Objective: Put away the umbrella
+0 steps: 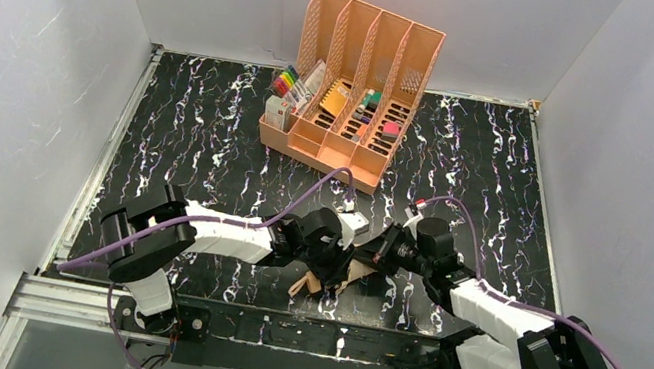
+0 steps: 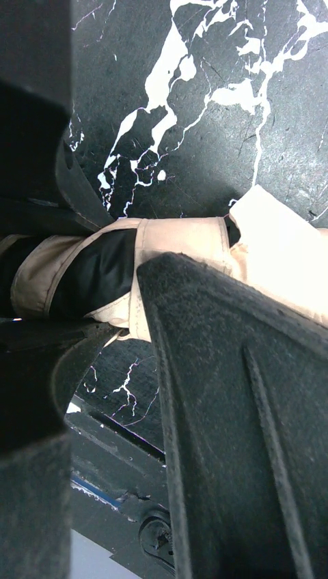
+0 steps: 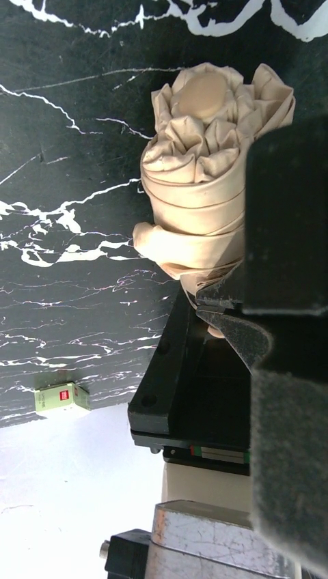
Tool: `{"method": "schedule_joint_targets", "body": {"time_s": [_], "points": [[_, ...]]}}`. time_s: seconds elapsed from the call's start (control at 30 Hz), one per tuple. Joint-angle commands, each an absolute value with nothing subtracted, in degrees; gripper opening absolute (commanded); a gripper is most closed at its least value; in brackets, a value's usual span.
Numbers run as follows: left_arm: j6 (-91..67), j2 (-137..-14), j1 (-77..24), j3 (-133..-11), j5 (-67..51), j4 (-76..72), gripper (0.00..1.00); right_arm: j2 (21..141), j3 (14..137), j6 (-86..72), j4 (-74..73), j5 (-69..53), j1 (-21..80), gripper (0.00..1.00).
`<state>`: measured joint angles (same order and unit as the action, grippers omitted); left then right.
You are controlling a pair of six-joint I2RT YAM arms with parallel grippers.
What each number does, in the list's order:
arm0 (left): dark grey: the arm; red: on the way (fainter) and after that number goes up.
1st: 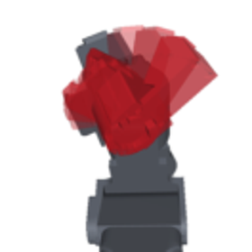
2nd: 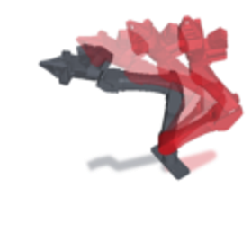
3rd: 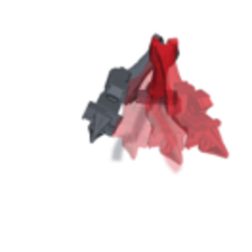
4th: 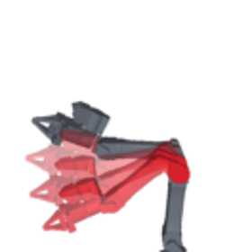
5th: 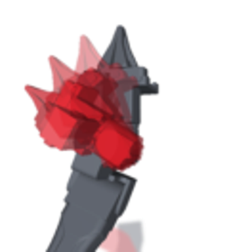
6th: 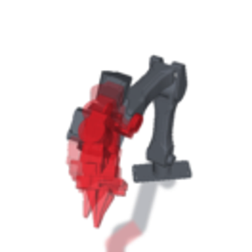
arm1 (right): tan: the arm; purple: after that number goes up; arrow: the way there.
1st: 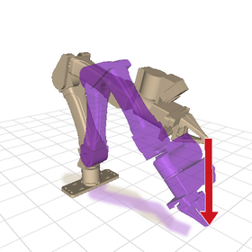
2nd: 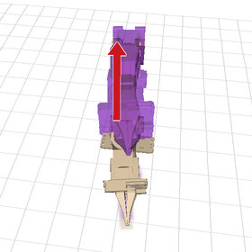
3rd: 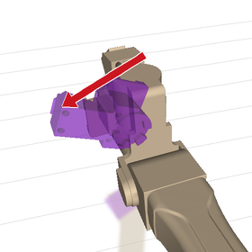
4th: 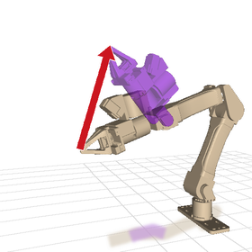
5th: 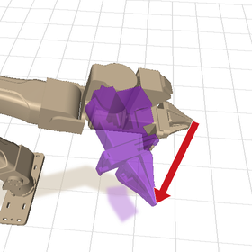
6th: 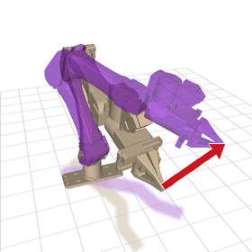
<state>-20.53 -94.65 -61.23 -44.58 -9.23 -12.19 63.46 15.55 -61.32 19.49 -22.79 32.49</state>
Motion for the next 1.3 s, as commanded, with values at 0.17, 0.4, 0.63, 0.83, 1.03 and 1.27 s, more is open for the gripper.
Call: {"method": "schedule_joint_targets", "body": {"time_s": [0.17, 0.4, 0.63, 0.83, 1.03, 1.27], "points": [[-18.9, -96.0, -61.4, -43.3, -9.0, -3.8, 0.0, 66.1, 18.3, -57.9, 9.7, -14.0, 35.0, 0.0], [-15.2, -92.2, -61.4, -43.2, -5.3, -1.0, 0.0, 64.8, 19.9, -53.0, -3.0, -3.8, 35.6, 0.0], [-3.9, -87.2, -61.4, -45.6, -6.9, 1.9, 0.0, 57.0, 23.9, -49.2, -5.6, 3.4, 35.6, 0.0], [5.7, -87.0, -58.8, -49.3, -8.1, 4.9, 0.5, 53.1, 31.3, -42.2, -14.2, 10.8, 35.6, 0.0], [8.2, -90.2, -54.2, -53.7, -9.0, 9.1, 0.83, 53.1, 31.8, -39.0, -17.2, 10.1, 35.6, 0.04], [3.4, -78.1, -52.7, -51.2, -4.2, 11.8, 0.86, 53.2, 32.2, -35.8, -18.9, 9.7, 35.6, 0.09]]}}
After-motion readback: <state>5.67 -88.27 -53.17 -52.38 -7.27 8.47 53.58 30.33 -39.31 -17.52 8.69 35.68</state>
